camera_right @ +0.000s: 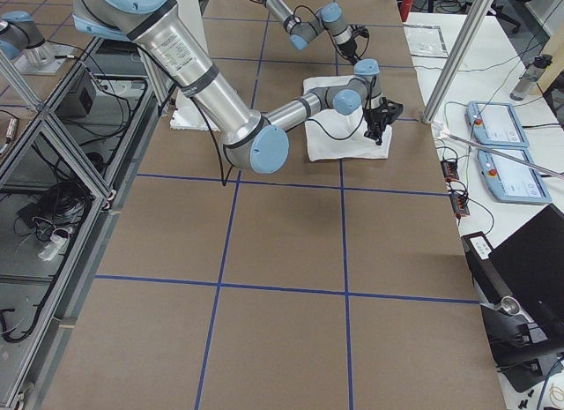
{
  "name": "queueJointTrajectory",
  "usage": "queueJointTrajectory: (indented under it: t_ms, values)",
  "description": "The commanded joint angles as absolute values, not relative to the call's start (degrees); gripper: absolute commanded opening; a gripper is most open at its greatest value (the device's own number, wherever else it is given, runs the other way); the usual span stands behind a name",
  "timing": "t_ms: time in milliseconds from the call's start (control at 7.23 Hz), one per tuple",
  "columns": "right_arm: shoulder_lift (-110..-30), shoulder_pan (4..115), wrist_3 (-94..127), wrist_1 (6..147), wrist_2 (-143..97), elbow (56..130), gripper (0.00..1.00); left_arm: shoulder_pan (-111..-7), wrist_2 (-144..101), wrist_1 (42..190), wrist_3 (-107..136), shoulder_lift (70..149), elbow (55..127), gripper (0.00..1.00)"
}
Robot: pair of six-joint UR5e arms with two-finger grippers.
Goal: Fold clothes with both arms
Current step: 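Lay the hem near the collar and release with both grippers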
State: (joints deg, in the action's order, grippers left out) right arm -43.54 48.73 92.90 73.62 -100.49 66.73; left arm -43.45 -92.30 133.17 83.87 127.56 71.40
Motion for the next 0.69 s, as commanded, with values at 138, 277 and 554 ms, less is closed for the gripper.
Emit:
queueJointTrajectory:
  t_ms: [138, 277, 554]
  values:
    - [-43.24, 49.48, 92.99, 72.86, -100.55, 66.27, 0.00, -44.47, -92.37, 134.03, 80.68, 127.62, 70.84, 0.00]
    - [-43.24, 49.74, 93.08, 72.77, -100.55, 66.18, 0.00, -44.65, -92.46, 134.03, 80.77, 127.62, 70.93, 0.00]
    - [-43.24, 50.01, 93.08, 72.77, -100.63, 65.92, 0.00, -46.66, -93.07, 135.60, 80.68, 127.36, 70.93, 0.00]
